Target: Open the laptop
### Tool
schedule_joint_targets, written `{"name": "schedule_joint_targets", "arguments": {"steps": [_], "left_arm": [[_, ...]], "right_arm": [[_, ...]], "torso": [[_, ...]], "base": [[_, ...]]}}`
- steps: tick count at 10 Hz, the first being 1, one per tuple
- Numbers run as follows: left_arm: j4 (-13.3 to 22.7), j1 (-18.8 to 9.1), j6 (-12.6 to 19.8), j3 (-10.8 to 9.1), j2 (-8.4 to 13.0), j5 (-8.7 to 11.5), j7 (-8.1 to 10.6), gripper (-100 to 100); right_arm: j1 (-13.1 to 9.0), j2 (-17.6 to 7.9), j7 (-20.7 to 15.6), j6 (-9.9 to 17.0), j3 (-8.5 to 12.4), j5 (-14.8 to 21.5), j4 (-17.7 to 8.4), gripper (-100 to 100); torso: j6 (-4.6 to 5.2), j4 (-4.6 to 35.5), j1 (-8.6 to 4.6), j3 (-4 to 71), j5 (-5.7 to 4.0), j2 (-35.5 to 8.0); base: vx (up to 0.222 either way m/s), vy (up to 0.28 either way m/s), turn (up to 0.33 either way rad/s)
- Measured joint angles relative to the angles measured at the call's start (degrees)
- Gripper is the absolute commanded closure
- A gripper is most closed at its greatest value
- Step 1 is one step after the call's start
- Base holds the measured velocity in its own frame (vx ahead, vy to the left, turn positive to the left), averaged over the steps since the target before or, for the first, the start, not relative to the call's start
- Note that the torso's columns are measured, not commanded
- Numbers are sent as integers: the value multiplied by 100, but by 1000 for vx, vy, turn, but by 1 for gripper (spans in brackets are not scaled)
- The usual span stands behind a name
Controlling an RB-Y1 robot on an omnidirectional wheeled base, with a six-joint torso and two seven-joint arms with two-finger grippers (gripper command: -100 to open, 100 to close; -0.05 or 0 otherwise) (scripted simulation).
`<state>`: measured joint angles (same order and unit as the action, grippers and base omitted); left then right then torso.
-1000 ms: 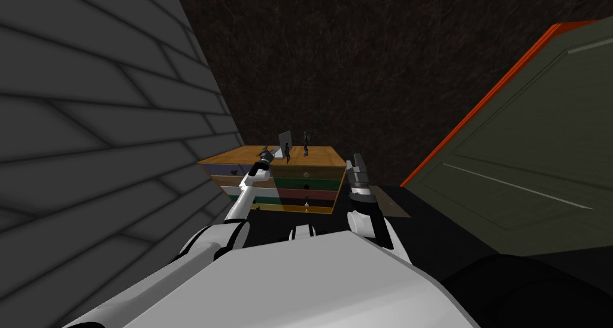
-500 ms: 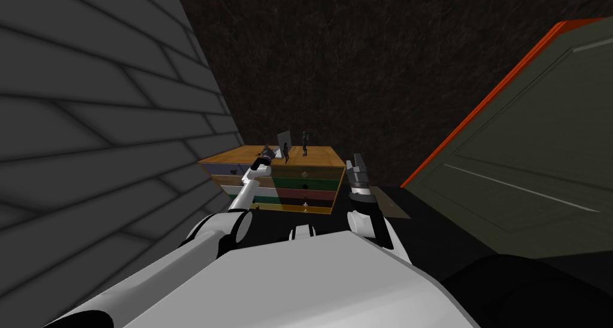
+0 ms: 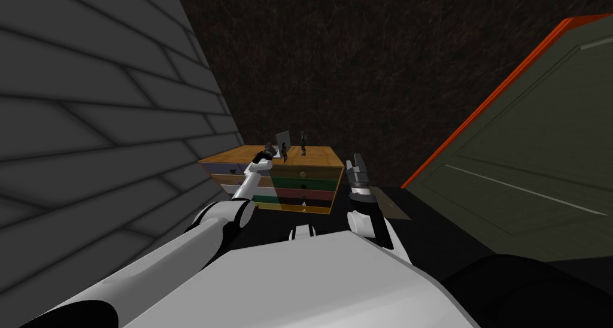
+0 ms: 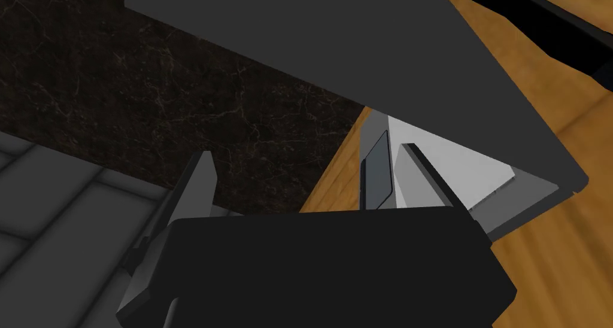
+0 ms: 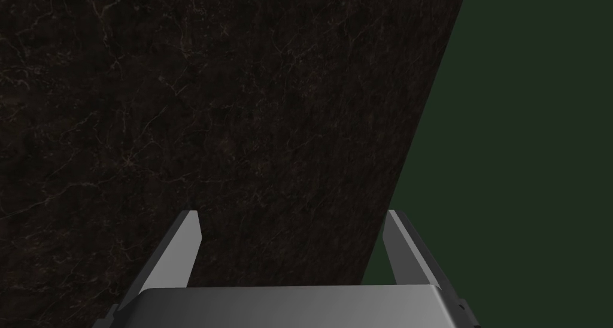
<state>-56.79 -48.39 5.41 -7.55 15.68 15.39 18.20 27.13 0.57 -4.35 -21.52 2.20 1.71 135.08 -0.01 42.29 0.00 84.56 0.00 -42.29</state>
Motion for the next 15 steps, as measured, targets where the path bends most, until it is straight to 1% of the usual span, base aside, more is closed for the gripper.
{"name": "schedule_joint_targets", "arguments": {"steps": [2, 4, 7, 8, 9, 10, 12, 13, 14, 15], "left_arm": [[194, -256, 184, -49, 16, 30, 59, -100], [546, -539, 244, -7, 111, 136, 144, -100], [946, -913, 439, -51, 163, 185, 230, -100], [1218, -1112, 433, -27, 207, 243, 262, -100], [1382, -1270, 522, -46, 251, 277, 310, -100], [1449, -1380, 614, -76, 265, 273, 339, -100], [1749, -1706, 761, -111, 341, 310, 411, -100], [2045, -1924, 761, -59, 425, 425, 434, -100], [2157, -2051, 823, -98, 455, 406, 476, -100], [2241, -2148, 901, -103, 509, 442, 507, -100]], "right_arm": [[0, 0, 0, 0, 0, 0, 0, 0], [0, 0, 0, 0, 0, 0, 0, 0], [0, 0, 0, 0, 0, 0, 0, 0], [0, 0, 0, 0, 0, 0, 0, 0], [0, 0, 0, 0, 0, 0, 0, 0], [0, 0, 0, 0, 0, 0, 0, 0], [0, 0, 0, 0, 0, 0, 0, 0], [0, 0, 0, 0, 0, 0, 0, 0], [0, 0, 0, 0, 0, 0, 0, 0], [0, 0, 0, 0, 0, 0, 0, 0]], "torso": [[0, 0, -3, 0, -1, 1], [2, 2, 0, 1, -1, 1], [6, 2, -5, 0, -3, 1], [6, 3, -7, 2, -4, 2], [2, 2, -9, 1, -3, 1], [2, 0, -3, 1, -1, 1], [2, 1, 0, 0, 0, 0], [1, 1, -1, 0, 0, -1], [1, 0, -2, 0, -1, 1], [0, -1, 1, 1, 0, 2]], "base": [[-6, -48, 18], [-8, -39, 20], [-13, -39, 16], [-13, -55, 19], [-9, -49, 11], [-6, -44, 16], [-13, -47, 21], [-7, -53, 19], [-5, -45, 15], [-6, -37, 14]]}}
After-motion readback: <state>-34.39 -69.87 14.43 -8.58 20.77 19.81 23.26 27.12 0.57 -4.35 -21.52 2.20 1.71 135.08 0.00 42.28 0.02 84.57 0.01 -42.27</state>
